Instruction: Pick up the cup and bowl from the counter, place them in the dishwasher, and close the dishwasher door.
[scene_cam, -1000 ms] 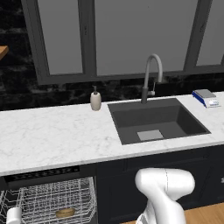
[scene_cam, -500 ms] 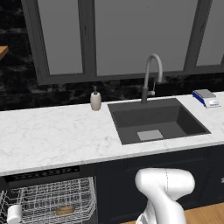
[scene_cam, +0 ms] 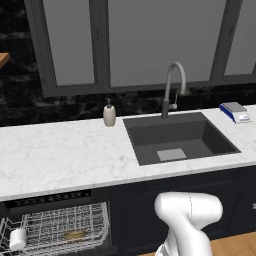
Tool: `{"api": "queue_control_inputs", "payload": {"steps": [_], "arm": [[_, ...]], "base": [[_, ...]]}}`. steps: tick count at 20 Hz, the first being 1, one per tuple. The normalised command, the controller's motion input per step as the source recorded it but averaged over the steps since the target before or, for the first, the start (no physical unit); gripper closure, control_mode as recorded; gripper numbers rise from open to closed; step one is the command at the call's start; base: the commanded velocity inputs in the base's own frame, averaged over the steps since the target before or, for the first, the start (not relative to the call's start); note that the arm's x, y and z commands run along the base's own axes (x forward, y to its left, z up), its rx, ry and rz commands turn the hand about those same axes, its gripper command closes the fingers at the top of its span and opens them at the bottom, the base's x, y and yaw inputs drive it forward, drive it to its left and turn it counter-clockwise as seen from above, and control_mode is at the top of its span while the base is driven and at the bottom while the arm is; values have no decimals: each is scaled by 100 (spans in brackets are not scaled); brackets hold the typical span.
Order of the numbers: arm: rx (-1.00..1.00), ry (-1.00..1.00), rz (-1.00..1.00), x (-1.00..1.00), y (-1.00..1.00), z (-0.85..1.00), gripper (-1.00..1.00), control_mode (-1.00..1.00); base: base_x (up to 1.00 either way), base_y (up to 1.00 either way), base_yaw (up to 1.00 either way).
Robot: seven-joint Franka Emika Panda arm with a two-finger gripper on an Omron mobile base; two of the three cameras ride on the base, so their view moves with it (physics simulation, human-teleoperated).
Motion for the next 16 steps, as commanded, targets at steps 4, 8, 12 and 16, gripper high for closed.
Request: {"api": "queue_control_inputs", "payload": {"steps": [4,8,12,16], "arm": [[13,-9,-22,100,-88,-63,-100,-100],[12,-9,-22,100,-82,-64,-100,-100],[10,-9,-22,100,-75,-58,-100,-100],[8,-8,-22,100,-71,-58,-100,-100]], "base": [[0,0,0],[0,0,0],[0,0,0],[0,0,0]]}}
